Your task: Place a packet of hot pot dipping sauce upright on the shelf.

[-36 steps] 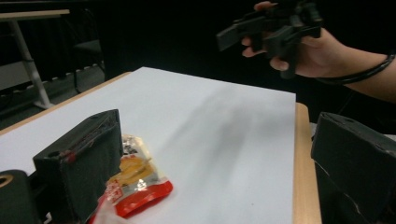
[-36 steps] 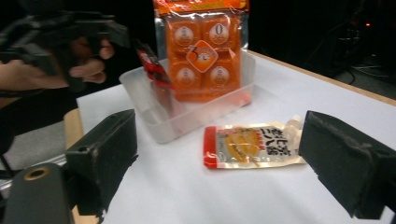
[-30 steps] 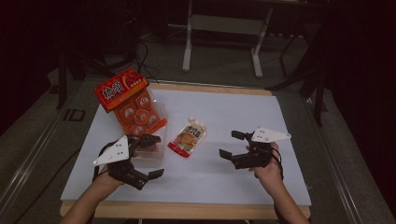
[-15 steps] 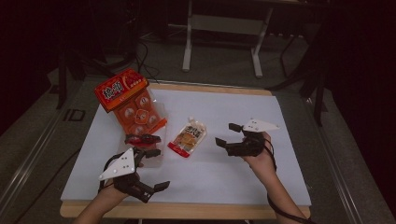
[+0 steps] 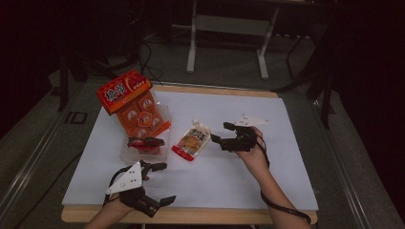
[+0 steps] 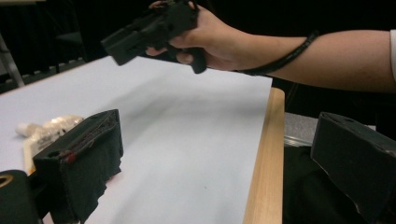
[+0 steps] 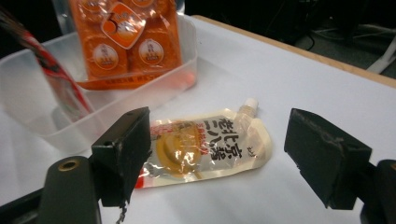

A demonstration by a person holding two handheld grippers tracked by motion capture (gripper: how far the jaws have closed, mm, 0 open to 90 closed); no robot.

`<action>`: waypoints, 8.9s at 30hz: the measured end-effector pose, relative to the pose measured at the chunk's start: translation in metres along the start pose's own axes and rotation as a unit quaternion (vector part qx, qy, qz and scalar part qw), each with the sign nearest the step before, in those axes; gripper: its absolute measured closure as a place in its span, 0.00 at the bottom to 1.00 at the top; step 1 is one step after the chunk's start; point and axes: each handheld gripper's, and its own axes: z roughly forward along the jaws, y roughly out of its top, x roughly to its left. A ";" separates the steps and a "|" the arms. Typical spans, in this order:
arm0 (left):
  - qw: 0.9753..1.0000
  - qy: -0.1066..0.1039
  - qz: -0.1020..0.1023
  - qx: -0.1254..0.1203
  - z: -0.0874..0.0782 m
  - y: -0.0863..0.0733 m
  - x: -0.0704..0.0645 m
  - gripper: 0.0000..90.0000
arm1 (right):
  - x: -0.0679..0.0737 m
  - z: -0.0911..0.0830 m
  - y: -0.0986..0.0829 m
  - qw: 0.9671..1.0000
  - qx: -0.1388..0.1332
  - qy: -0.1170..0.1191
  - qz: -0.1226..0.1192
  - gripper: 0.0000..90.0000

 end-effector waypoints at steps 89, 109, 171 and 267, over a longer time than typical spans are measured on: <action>1.000 -0.002 0.002 0.017 -0.001 -0.016 -0.004 0.03 | -0.010 0.086 -0.008 0.993 0.090 -0.056 0.046 0.99; 1.000 -0.004 0.008 -0.004 0.001 -0.019 -0.003 0.04 | 0.033 0.060 0.033 1.000 0.016 0.000 0.008 0.99; 1.000 0.009 -0.022 -0.015 0.003 0.034 0.013 0.04 | 0.108 -0.106 0.051 0.986 -0.068 0.090 -0.119 0.99; 0.999 0.035 0.021 -0.013 -0.065 0.067 0.103 0.98 | 0.092 -0.127 0.033 0.976 -0.136 0.149 -0.076 0.15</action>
